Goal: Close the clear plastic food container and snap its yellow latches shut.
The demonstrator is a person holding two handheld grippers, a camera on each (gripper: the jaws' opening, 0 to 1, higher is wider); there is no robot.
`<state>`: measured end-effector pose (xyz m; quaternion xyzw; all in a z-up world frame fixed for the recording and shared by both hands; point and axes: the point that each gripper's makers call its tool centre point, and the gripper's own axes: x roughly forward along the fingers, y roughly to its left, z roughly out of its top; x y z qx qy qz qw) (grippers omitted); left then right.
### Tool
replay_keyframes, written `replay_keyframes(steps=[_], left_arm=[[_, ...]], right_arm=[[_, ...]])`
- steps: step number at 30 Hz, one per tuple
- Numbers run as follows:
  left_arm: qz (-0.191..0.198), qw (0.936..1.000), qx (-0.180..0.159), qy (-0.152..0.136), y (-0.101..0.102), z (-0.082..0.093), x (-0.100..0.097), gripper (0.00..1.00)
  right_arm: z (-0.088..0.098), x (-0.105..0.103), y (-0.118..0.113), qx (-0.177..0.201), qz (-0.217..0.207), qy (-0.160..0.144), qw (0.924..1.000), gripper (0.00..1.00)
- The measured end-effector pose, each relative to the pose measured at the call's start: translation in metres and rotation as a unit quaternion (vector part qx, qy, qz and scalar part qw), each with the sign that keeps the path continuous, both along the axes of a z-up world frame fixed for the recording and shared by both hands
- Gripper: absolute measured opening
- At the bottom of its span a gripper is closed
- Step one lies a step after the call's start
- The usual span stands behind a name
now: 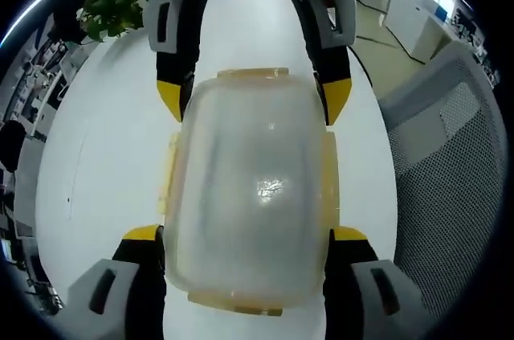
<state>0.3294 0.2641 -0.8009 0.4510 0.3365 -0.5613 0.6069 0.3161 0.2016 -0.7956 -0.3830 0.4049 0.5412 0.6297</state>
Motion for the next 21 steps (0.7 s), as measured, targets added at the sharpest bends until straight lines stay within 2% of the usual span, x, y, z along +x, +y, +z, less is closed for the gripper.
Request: replay_keyframes(steps=[9, 14, 21], left_arm=[[-0.006, 1.0, 0.006, 0.0, 0.009, 0.0, -0.004, 0.81], [-0.006, 0.9999, -0.011, 0.001, 0.016, 0.002, -0.006, 0.81], [-0.007, 1.0, -0.004, 0.002, 0.031, 0.001, -0.009, 0.81]], right_arm=[[0.0, -0.004, 0.012, 0.001, -0.01, 0.0, 0.9999, 0.78], [-0.001, -0.006, 0.017, 0.0, -0.012, 0.0, 0.9999, 0.79], [-0.001, -0.008, 0.034, 0.003, -0.01, 0.001, 0.9999, 0.79]])
